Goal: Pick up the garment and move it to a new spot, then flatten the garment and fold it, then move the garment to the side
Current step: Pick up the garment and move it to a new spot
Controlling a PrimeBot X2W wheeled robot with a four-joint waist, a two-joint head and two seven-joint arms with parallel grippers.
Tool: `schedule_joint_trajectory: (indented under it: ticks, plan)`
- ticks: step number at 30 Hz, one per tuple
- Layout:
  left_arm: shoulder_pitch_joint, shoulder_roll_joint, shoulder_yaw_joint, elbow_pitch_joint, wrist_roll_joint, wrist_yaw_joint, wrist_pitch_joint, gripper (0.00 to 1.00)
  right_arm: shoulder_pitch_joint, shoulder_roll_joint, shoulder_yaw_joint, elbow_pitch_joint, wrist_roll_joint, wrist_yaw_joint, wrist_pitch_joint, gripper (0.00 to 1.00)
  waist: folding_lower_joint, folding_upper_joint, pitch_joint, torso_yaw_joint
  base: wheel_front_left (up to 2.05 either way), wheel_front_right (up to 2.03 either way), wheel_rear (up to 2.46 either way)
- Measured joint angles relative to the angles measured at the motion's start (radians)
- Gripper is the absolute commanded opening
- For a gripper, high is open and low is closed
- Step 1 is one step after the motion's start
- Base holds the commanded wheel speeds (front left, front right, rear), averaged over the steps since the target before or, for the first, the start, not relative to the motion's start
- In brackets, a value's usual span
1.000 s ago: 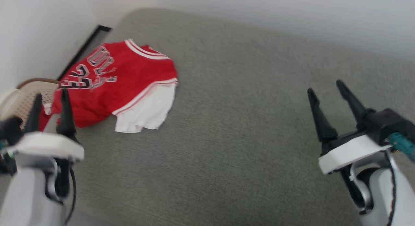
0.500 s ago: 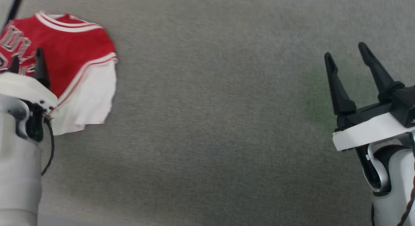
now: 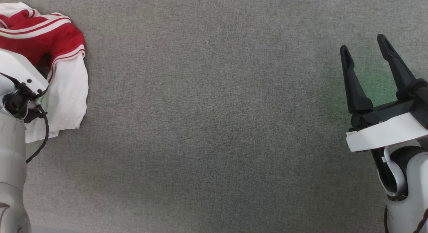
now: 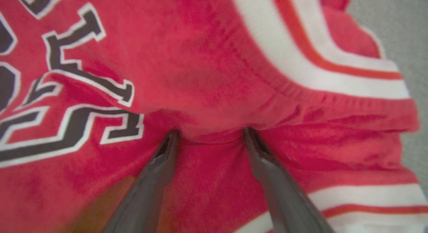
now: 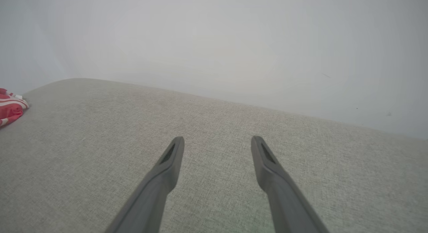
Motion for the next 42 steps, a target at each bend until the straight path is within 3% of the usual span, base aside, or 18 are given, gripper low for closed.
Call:
schedule_joint_trajectory:
  ticks: [2, 3, 4, 5, 14, 27, 34, 42]
  plan:
    - [-0.001, 0.001, -0.001, 0.002, -0.001, 0.006, 0.007, 1.0, 0.0, 0.003, 0.001, 0.0, 0.0, 0.0, 0.001, 1.0, 0.0, 0.0, 0.002, -0.001, 0.0, 0.0, 0.0]
    - [-0.002, 0.002, -0.002, 0.002, -0.003, 0.006, 0.011, 0.46, 0.0, 0.004, 0.002, 0.0, 0.0, 0.0, 0.001, 1.0, 0.0, 0.0, 0.002, -0.002, 0.0, 0.0, 0.0]
    - [-0.002, 0.003, -0.005, 0.003, -0.005, 0.006, 0.011, 0.46, 0.0, 0.004, 0.002, 0.0, 0.0, 0.0, 0.001, 1.0, 0.0, 0.0, 0.001, -0.002, 0.0, 0.0, 0.0]
    - [-0.002, 0.005, -0.007, 0.004, -0.005, 0.005, 0.007, 0.0, 0.0, 0.005, 0.002, 0.002, 0.0, 0.0, 0.001, 1.0, 0.0, 0.0, 0.0, -0.002, 0.0, 0.0, 0.0]
    - [0.005, 0.03, -0.052, -0.021, 0.0, -0.014, -0.079, 0.0, 0.008, 0.01, -0.004, 0.037, -0.003, 0.0, -0.023, 1.0, 0.0, -0.0001, -0.056, 0.007, 0.0, 0.0, 0.0]
    - [-0.002, 0.174, -0.206, -0.266, 0.021, -0.015, -0.188, 0.0, 0.048, 0.048, -0.02, 0.119, 0.024, 0.0, -0.085, 1.0, 0.0, -0.0001, -0.219, 0.03, 0.0, 0.0, 0.0]
    - [0.008, 0.251, -0.249, -0.427, 0.01, -0.015, -0.171, 0.0, 0.091, 0.072, -0.044, 0.138, 0.035, 0.0, -0.113, 1.0, 0.0, -0.0001, -0.321, 0.039, 0.0, 0.0, 0.0]
    - [0.092, 0.325, -0.258, -0.699, -0.016, -0.005, -0.047, 0.0, 0.132, 0.098, -0.077, 0.141, 0.051, 0.0, -0.137, 1.0, 0.0, -0.0001, -0.408, 0.022, 0.0, 0.0, 0.0]
